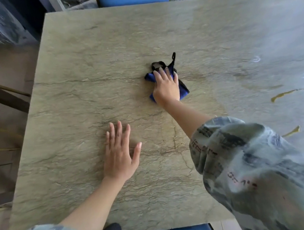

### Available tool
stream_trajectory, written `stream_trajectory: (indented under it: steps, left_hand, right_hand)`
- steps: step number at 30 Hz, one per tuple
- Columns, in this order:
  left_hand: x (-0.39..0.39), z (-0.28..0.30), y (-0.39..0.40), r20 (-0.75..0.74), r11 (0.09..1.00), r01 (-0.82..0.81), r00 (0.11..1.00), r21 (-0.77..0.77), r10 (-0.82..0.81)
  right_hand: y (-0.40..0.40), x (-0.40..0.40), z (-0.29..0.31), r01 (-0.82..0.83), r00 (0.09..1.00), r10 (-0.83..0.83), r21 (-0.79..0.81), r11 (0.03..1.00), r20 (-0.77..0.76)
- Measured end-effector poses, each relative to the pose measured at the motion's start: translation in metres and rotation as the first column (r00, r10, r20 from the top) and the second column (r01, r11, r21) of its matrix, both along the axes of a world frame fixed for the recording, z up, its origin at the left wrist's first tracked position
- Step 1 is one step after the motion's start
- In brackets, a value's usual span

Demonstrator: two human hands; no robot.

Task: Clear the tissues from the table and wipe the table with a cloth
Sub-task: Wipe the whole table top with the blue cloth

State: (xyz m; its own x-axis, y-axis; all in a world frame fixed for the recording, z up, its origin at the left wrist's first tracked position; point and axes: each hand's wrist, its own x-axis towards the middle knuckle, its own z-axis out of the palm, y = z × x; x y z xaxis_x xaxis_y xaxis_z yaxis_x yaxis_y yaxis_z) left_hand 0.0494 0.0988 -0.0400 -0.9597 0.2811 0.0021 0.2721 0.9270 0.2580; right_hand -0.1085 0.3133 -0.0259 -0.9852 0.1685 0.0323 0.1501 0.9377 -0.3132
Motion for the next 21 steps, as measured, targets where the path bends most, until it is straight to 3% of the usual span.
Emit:
stream_trajectory:
  steps: [6, 8, 11, 15, 17, 21]
  left_hand:
    - [0.000, 0.000, 0.000, -0.005, 1.000, -0.006, 1.000, -0.013, 0.006]
    - [0.000, -0.001, 0.000, -0.001, 1.000, -0.013, 1.000, -0.016, 0.013]
    - [0.000, -0.002, 0.000, 0.008, 1.000, -0.012, 1.000, -0.016, 0.012]
    - [-0.001, -0.001, 0.000, 0.008, 1.000, -0.008, 1.000, -0.013, 0.008]
    - [0.000, -0.001, 0.000, 0.005, 1.000, -0.005, 1.000, -0.016, 0.006]
    - [0.001, -0.002, 0.000, -0.030, 1.000, -0.007, 1.000, 0.024, 0.008]
  right_hand:
    - [0.010, 0.078, -0.007, -0.420, 0.907, 0.419, -0.027, 0.907, -0.045]
    - [0.034, 0.098, -0.009, -0.359, 0.932, 0.358, -0.019, 0.933, -0.060]
    - [0.055, 0.099, -0.009, -0.080, 0.995, 0.078, -0.035, 0.996, -0.063]
    - [0.029, 0.088, -0.004, 0.147, 0.989, -0.147, -0.031, 0.989, -0.013]
    - [0.005, 0.099, -0.001, 0.131, 0.991, -0.131, -0.026, 0.991, -0.010]
    - [-0.040, 0.163, 0.000, -0.095, 0.995, 0.094, -0.064, 0.993, -0.032]
